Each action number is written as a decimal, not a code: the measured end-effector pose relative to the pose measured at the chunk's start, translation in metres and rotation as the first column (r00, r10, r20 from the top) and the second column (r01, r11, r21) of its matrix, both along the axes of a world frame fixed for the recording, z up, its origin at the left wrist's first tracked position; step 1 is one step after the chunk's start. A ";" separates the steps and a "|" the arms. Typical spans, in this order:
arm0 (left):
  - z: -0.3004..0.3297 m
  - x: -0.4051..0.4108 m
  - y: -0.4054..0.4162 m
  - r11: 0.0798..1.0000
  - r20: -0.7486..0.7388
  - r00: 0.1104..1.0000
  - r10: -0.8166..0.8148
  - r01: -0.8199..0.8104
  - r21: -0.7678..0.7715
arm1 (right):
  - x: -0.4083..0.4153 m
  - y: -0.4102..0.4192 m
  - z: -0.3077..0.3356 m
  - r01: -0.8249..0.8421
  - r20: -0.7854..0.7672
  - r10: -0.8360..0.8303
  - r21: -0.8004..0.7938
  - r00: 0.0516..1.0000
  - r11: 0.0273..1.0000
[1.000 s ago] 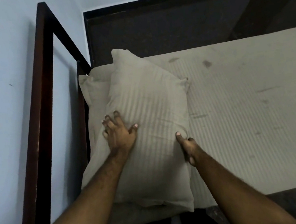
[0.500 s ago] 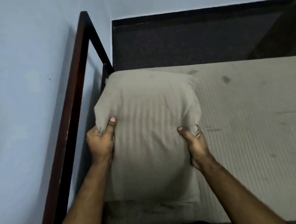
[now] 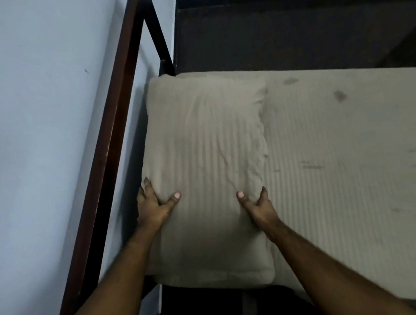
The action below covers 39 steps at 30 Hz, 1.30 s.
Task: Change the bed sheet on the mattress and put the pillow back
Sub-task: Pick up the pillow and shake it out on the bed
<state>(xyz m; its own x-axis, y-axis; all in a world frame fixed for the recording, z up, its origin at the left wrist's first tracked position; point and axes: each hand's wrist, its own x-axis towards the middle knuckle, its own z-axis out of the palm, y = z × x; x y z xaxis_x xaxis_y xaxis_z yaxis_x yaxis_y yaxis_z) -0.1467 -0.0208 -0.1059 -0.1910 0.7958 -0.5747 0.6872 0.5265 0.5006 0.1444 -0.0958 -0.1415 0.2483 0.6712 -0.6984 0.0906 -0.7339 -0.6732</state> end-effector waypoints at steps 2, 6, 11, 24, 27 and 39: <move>-0.005 0.010 -0.015 0.998 -0.067 0.998 0.008 -0.004 0.063 | -0.002 -0.014 -0.002 -0.005 0.004 0.005 0.054 1.000 0.999; -0.003 0.035 -0.042 0.984 -0.194 0.976 -0.096 0.123 0.133 | 0.002 -0.042 -0.008 -0.111 0.005 0.111 0.052 0.994 0.992; -0.018 0.030 -0.101 0.977 -0.221 0.970 -0.097 0.136 0.167 | 0.003 -0.097 -0.023 -0.196 0.013 0.199 -0.105 0.980 0.975; -0.041 0.039 -0.237 0.971 -0.009 0.972 0.234 -0.233 0.061 | -0.019 -0.225 -0.027 -0.248 0.257 0.238 0.006 0.937 0.969; -0.051 0.050 -0.251 0.877 0.236 0.846 0.479 -0.474 -0.079 | -0.012 -0.232 -0.025 -0.414 0.339 0.399 -0.030 0.852 0.910; -0.066 0.063 -0.243 0.654 0.515 0.456 0.726 -0.688 -0.313 | -0.004 -0.220 -0.034 -0.671 0.145 0.726 -0.296 0.672 0.680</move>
